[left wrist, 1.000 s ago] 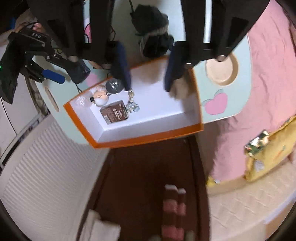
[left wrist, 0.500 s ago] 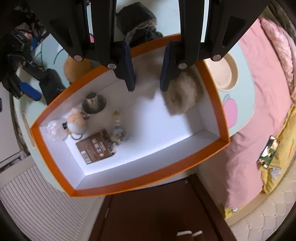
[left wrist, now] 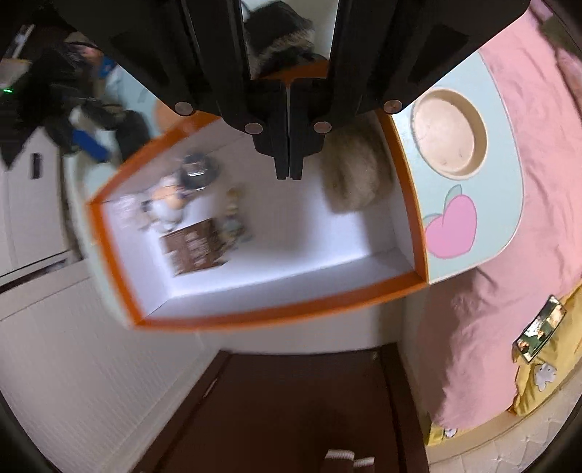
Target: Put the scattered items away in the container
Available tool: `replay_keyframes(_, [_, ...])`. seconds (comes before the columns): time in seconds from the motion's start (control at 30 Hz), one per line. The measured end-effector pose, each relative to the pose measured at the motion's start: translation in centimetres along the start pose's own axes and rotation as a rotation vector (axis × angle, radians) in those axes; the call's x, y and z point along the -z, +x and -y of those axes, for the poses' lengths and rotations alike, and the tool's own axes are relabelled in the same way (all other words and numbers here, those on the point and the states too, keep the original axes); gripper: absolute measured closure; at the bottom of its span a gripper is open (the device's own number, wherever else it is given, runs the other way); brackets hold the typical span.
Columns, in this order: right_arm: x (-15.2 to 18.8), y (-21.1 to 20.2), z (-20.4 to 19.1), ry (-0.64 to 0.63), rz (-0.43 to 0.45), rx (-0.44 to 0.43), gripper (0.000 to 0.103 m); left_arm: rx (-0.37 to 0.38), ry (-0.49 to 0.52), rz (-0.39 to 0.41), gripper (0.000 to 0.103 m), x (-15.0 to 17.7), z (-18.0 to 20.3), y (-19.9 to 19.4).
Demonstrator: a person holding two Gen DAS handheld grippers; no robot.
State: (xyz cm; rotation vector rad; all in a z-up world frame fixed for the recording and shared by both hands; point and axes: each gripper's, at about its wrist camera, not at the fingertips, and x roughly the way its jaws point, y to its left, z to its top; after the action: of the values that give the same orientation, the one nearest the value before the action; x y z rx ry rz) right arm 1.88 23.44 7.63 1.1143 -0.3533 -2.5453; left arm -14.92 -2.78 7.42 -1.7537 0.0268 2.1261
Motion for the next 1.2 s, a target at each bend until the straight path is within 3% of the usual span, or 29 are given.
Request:
replay_keyframes(0.2, [0.0,0.1,-0.3,-0.006,-0.008,0.003,0.065,0.092,-0.012,0.165,0.103,1.3,0.7,-5.6])
replay_keyframes(0.3, [0.0,-0.1,-0.7,-0.015,-0.002,0.003,0.065,0.134,-0.022,0.221,0.103,3.6,0.6,-6.9])
replay_keyframes(0.6, [-0.9,-0.5,-2.3,-0.064,0.008,0.000,0.065,0.139,-0.227,0.310,0.103,11.1,-4.1,-1.4])
replay_keyframes(0.77, [-1.6,-0.3,-3.6,-0.094,0.006,0.004,0.065,0.200,-0.225,0.381,0.103,13.0,-3.2,0.2])
replay_keyframes(0.9, [-2.4,-0.3,-4.4,-0.121,0.014,0.015,0.065,0.279,-0.210,0.390,0.103,13.6,-2.4,0.9])
replay_keyframes(1.2, [-7.0,1.0,-7.7,-0.167,0.024,-0.022,0.065,0.264,-0.289,0.493,0.098,15.9,-4.6,0.5])
